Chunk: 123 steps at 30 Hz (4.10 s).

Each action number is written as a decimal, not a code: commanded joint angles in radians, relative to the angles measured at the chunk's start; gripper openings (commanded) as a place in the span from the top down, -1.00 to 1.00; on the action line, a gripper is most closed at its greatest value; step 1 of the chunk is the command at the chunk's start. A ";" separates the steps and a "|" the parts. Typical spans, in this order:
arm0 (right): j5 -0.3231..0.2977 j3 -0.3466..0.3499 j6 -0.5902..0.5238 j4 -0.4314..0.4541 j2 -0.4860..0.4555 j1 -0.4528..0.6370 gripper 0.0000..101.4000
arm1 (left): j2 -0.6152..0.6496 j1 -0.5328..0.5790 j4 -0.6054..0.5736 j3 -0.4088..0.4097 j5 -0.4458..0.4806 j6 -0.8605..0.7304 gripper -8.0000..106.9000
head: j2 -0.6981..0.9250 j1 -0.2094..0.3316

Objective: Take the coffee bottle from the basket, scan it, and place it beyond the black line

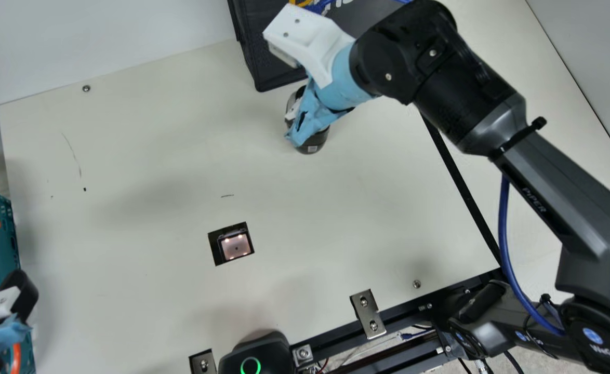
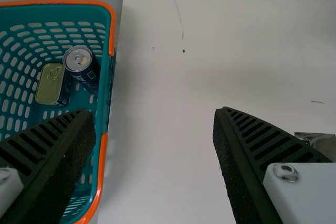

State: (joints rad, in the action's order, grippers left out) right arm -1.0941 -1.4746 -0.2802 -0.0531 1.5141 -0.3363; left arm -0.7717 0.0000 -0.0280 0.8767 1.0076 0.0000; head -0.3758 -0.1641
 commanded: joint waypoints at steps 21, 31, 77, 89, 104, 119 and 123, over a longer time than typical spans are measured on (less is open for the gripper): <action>0.020 0.015 -0.077 -0.038 -0.022 0.342 1.00 | 0.000 0.000 0.000 0.000 0.000 0.000 -0.71 | -0.001 0.026; 0.024 0.001 -0.072 -0.059 -0.013 0.485 1.00 | 0.000 0.000 0.000 0.000 0.000 0.000 -0.71 | -0.001 0.026; 0.097 -0.065 -0.025 -0.060 0.152 0.767 1.00 | 0.000 0.000 0.000 0.000 0.000 0.000 -0.71 | -0.001 0.026; 0.117 -0.079 -0.018 -0.066 0.204 0.778 1.00 | 0.000 0.000 0.000 0.000 0.000 0.000 -0.71 | -0.001 0.026; 0.118 -0.104 -0.011 -0.068 0.241 0.772 0.93 | 0.000 0.000 0.000 0.000 0.000 0.000 -0.71 | -0.001 0.026; 0.114 -0.110 -0.006 -0.062 0.247 0.763 -0.05 | 0.000 0.000 0.000 0.000 0.000 0.000 -0.71 | -0.001 0.026; 0.112 -0.115 -0.007 -0.063 0.248 0.761 -0.32 | 0.000 0.000 0.000 0.000 0.000 0.000 -0.71 | -0.001 0.026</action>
State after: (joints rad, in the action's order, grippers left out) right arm -0.9804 -1.5887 -0.2866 -0.1162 1.7619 0.4255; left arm -0.7717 0.0000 -0.0280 0.8767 1.0076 0.0000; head -0.3758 -0.1641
